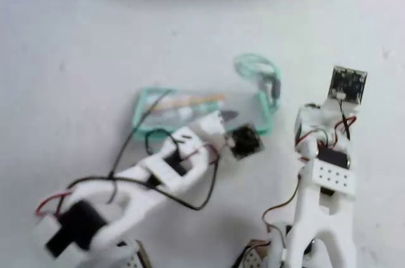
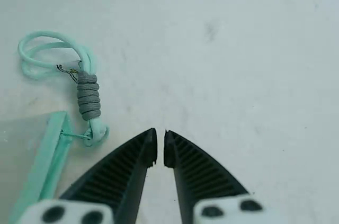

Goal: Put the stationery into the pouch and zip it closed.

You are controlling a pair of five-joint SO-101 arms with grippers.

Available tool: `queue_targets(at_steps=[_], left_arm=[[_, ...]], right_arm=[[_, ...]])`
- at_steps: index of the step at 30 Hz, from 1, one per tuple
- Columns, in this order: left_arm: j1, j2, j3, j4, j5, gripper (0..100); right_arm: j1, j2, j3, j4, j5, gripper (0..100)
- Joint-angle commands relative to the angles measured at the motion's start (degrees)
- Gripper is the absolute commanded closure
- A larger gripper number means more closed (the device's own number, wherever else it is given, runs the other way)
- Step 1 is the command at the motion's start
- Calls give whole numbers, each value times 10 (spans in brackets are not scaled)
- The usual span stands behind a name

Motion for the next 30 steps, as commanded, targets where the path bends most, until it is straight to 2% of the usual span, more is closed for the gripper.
queue_targets(at_steps=[1,3,6,12,15,18,22,26,28,30], left_arm=[[13,-145,-27,215,81,774],[24,-202,-55,338,99,749],[39,-255,-80,444,135,739],[61,-345,-84,573,144,740],[36,-429,-92,608,134,746],[-40,-521,-113,616,106,822],[-215,-615,-130,636,74,985],[-413,-634,-119,688,100,980],[-472,-635,-87,711,131,976],[-486,-637,-25,706,142,976]], right_arm=[[2,-9,-4,-11,-1,981],[2,-8,-4,-11,-1,981],[1,-8,-4,-11,-1,981],[1,-8,-4,-8,-1,980],[1,-8,1,-10,-1,978],[1,-8,4,-10,-1,978],[-24,-4,4,-1,34,981],[-105,68,-35,48,89,981],[-111,124,-72,66,90,981],[-110,186,-112,77,77,981]])
